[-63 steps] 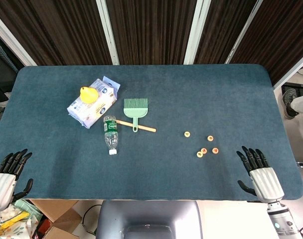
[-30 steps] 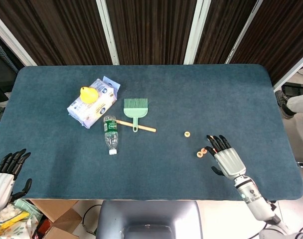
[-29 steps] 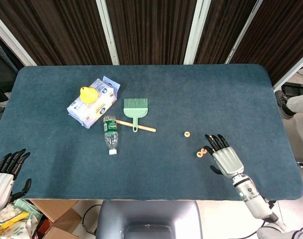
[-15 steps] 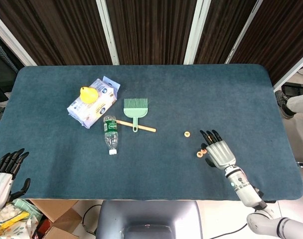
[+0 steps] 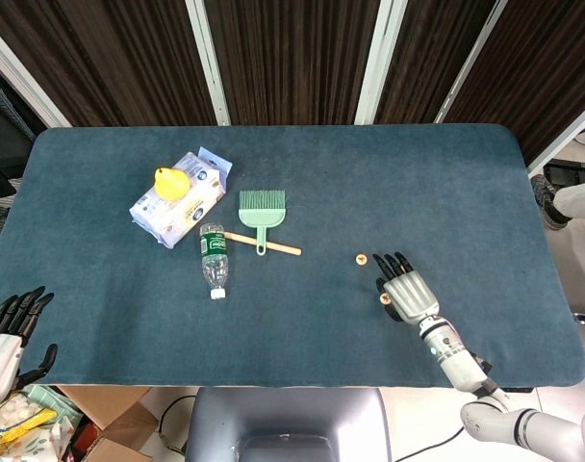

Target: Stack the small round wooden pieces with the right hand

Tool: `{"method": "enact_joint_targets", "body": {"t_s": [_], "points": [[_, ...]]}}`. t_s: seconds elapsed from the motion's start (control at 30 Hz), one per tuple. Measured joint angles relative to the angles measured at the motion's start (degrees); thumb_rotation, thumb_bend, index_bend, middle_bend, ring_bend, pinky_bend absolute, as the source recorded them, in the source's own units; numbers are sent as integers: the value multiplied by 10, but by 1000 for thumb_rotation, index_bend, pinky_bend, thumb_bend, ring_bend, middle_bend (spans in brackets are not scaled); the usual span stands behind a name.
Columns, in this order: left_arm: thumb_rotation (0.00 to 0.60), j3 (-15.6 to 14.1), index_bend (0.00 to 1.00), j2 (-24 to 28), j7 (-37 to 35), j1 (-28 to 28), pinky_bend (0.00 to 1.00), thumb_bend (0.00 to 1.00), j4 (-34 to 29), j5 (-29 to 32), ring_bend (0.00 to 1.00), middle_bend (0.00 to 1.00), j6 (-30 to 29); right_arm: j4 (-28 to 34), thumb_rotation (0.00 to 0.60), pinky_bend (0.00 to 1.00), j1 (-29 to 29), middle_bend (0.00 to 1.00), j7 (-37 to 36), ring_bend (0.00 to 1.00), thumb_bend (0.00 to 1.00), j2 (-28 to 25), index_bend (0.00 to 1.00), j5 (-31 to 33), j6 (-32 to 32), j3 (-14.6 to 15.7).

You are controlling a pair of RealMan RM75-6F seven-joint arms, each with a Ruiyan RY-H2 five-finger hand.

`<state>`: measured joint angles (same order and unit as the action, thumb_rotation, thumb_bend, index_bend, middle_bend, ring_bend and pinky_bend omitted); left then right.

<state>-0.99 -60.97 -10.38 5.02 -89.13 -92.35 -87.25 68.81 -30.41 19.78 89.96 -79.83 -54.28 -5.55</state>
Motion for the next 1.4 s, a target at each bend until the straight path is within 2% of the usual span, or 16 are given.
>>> {"method": "enact_joint_targets", "body": {"t_s": [0.5,0.9,1.4], "points": [[600,0,0,1,-4,0,0,482,0,0,0,0,0,-11,600,0,-8,39,8,0,461,12,626,16,-1,6],[600,0,0,1,-2,-1,0,483,0,0,0,0,-2,13,600,0,-3,42,-14,0,462,-13,629,14,-31,1],[600,1,0,0,0,-1,0,483,-1,1,0,0,0,-16,600,0,-11,42,-10,0,462,-5,628,39,-10,1]]}}
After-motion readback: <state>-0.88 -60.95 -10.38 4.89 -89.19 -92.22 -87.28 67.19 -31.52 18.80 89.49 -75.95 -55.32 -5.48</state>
